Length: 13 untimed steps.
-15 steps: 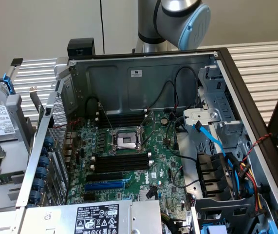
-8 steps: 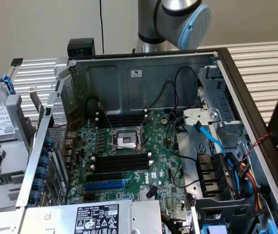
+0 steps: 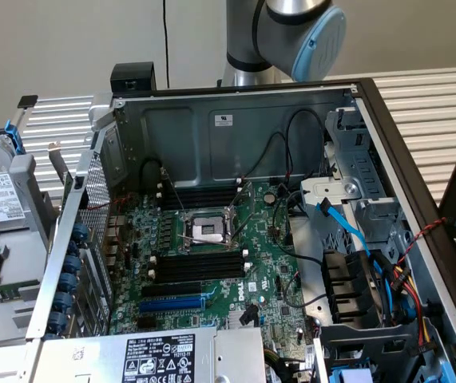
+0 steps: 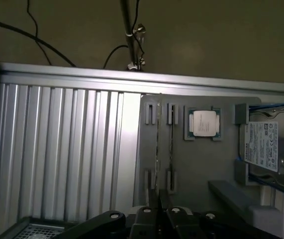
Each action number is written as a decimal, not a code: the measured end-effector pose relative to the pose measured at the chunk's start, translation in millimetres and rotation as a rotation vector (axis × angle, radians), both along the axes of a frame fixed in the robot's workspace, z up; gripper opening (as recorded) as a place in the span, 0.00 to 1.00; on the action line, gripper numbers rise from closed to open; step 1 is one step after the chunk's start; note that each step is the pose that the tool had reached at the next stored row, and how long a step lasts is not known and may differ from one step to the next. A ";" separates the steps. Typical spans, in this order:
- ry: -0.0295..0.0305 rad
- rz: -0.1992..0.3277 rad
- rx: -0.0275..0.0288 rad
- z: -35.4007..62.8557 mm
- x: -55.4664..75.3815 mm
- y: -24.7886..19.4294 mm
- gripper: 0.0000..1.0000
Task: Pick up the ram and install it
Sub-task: 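Pick up the ram and move it above insertion slot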
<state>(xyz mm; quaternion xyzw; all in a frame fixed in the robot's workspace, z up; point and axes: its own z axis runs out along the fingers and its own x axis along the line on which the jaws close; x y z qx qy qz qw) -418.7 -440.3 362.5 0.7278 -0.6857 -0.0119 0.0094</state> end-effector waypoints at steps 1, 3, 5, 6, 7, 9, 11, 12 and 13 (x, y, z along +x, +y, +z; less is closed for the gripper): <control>0.0021 0.000 0.0000 2.9 0.9 0.0 0.14; 0.0113 0.000 0.0001 6.5 4.1 -0.1 0.14; 0.0295 0.000 0.0000 8.0 8.0 -0.4 0.14; 0.0390 0.000 -0.0001 8.6 9.8 -0.6 0.14; 0.0490 0.000 -0.0001 9.0 11.5 -0.7 0.14; 0.0754 0.000 0.0000 10.6 16.8 -0.8 0.14; 0.0792 0.000 -0.0015 10.7 17.1 -0.8 0.14; 0.0792 0.000 -0.0015 10.6 17.1 -0.8 0.14; 0.0792 0.000 -0.0016 10.7 17.1 -0.8 0.14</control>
